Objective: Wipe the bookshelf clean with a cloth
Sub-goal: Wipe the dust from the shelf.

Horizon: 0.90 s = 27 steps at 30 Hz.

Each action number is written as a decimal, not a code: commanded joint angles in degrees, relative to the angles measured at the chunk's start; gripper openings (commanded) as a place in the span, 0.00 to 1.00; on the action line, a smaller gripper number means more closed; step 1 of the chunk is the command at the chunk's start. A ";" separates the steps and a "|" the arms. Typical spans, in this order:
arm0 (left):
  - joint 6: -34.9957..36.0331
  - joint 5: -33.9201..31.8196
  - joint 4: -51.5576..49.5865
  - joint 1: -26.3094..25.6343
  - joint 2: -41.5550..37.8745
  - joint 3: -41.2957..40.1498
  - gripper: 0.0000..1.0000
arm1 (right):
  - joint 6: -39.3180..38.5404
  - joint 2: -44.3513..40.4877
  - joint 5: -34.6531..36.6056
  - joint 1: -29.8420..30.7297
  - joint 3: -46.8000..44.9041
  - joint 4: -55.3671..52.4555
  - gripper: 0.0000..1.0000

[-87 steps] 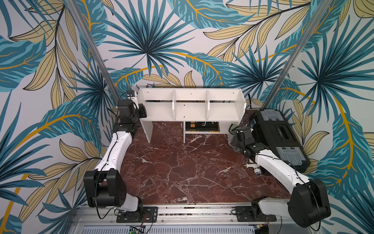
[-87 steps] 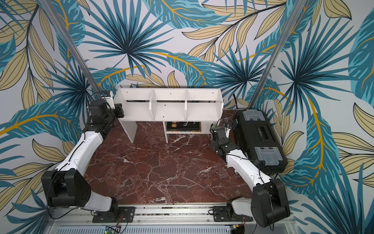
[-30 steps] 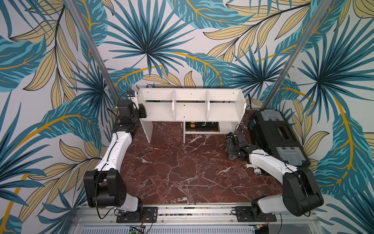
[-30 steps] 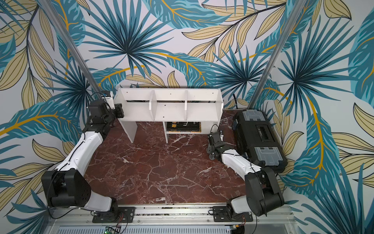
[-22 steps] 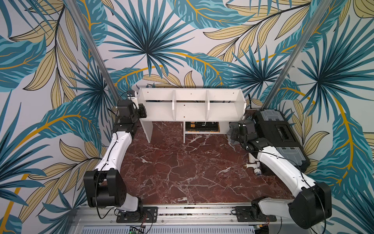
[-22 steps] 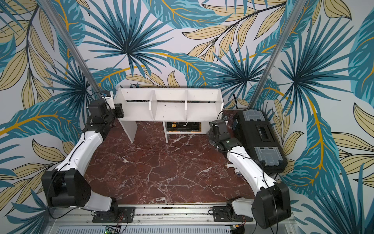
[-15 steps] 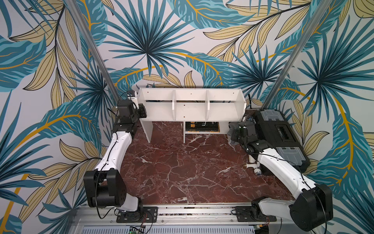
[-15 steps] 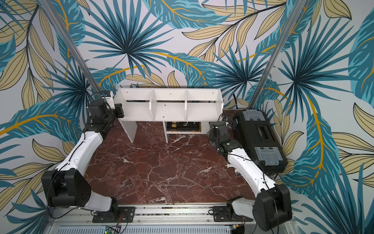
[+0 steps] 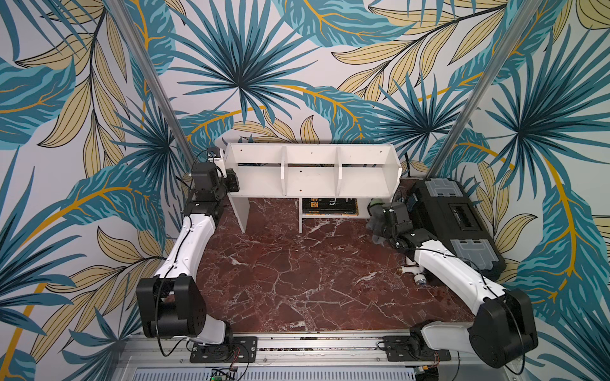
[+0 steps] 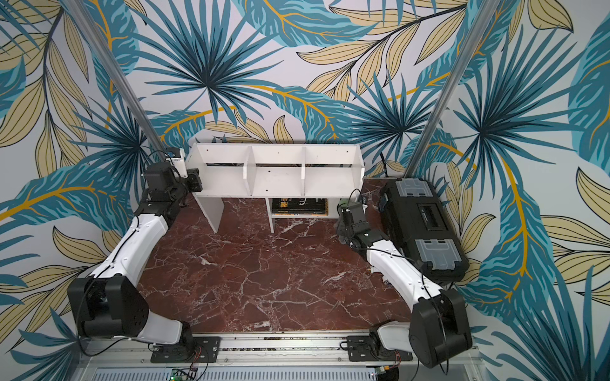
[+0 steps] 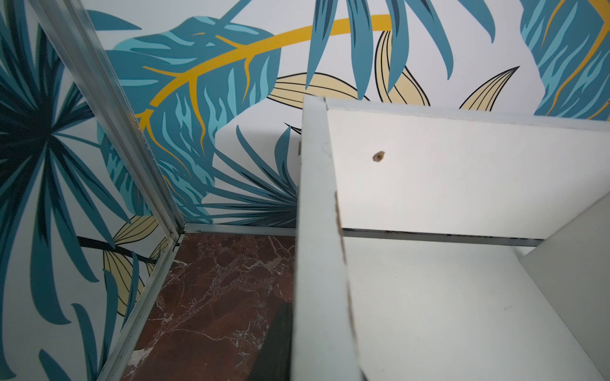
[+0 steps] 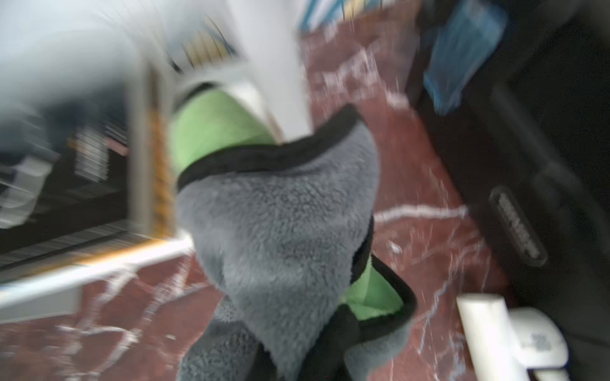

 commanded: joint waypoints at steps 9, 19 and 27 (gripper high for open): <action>-5.63 4.87 -2.27 0.34 1.88 -2.47 0.00 | -2.11 9.97 7.88 18.27 17.07 -3.60 0.00; -5.45 5.28 -2.08 0.35 1.71 -2.63 0.00 | -3.80 28.13 4.64 28.47 36.35 -2.50 0.00; -5.47 5.16 -2.08 0.38 1.54 -2.74 0.00 | -2.84 34.65 1.83 31.14 33.71 3.06 0.00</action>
